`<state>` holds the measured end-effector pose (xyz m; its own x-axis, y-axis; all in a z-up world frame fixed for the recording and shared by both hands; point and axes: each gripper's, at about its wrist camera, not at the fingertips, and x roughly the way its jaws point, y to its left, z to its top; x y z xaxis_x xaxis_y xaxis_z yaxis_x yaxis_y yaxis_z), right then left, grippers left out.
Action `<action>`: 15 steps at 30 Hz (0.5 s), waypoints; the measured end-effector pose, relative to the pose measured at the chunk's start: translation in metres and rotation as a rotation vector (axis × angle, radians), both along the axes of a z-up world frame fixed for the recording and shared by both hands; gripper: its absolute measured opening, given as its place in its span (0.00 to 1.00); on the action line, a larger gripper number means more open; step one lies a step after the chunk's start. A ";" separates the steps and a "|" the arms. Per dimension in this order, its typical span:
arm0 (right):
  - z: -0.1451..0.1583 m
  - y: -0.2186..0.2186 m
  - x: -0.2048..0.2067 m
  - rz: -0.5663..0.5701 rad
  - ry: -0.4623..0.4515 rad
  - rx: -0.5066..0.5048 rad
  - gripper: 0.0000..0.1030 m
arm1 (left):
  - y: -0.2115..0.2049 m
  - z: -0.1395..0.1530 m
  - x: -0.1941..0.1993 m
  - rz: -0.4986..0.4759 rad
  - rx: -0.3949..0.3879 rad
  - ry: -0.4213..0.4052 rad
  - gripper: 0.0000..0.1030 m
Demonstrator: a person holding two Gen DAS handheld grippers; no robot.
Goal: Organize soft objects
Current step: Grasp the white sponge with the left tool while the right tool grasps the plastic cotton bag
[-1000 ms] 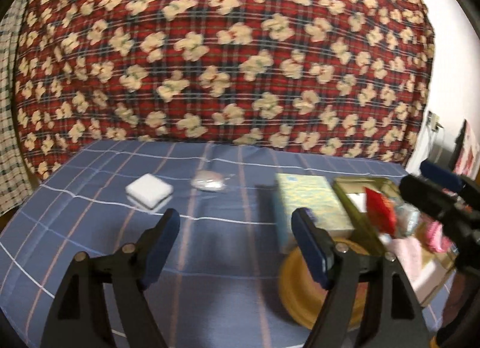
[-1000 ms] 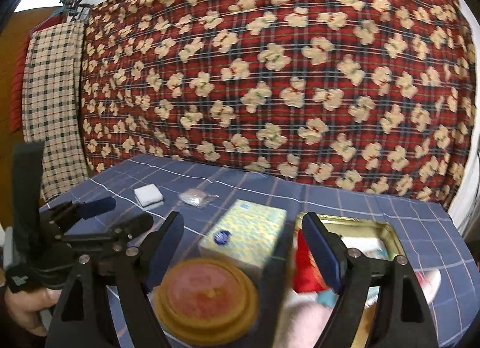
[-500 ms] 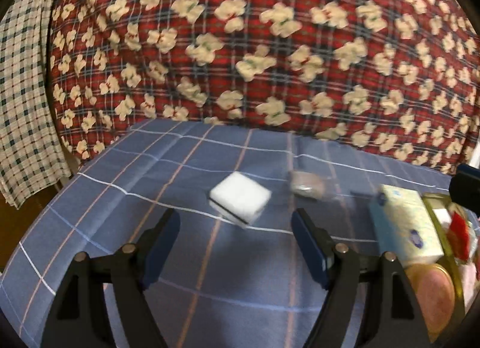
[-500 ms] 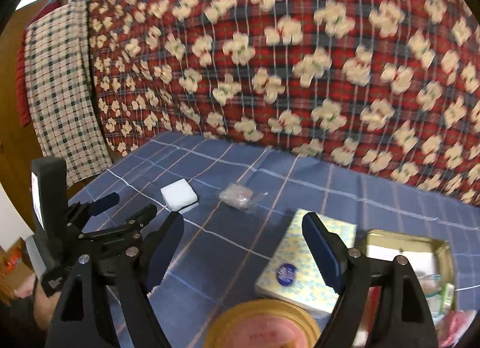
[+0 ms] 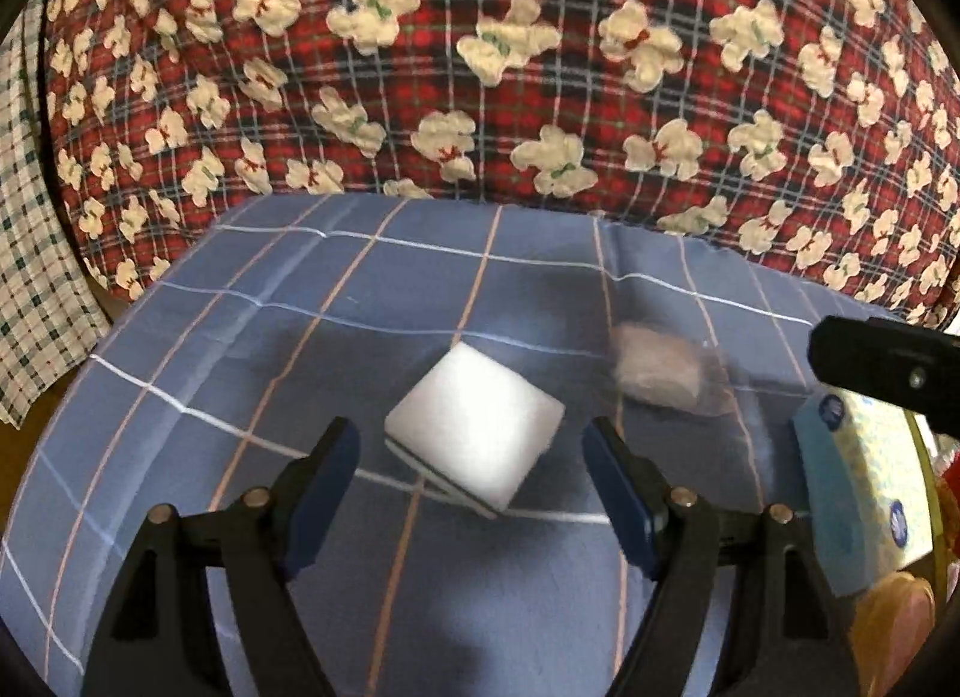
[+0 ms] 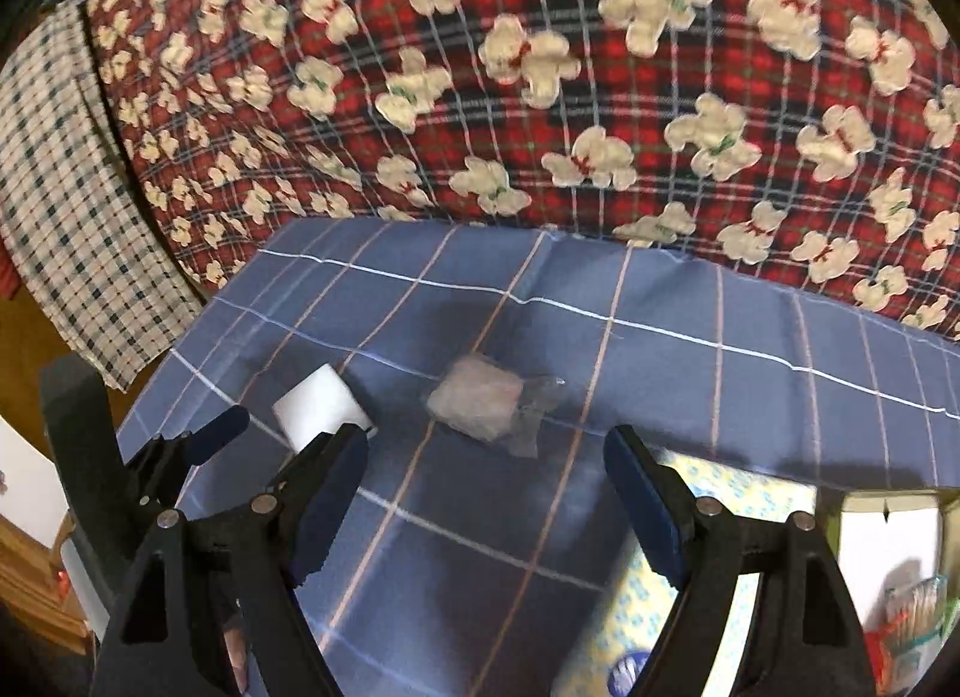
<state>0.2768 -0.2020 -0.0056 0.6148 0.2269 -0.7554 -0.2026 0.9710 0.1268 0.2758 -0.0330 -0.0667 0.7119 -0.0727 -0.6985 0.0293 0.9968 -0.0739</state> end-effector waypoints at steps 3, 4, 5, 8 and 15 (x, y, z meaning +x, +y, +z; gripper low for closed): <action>-0.007 0.006 0.018 -0.001 0.040 -0.006 0.80 | 0.003 -0.004 0.013 0.010 -0.011 0.023 0.75; -0.009 0.006 0.023 -0.004 0.048 -0.008 0.80 | 0.004 -0.006 0.016 0.010 -0.018 0.027 0.75; -0.012 0.007 0.028 -0.006 0.060 -0.014 0.80 | 0.005 -0.007 0.019 0.011 -0.023 0.029 0.75; -0.022 0.009 0.042 -0.016 0.098 -0.013 0.80 | 0.006 -0.010 0.026 0.000 -0.034 0.045 0.75; -0.046 0.020 0.071 -0.016 0.201 -0.026 0.80 | 0.008 -0.016 0.034 -0.044 -0.074 0.062 0.76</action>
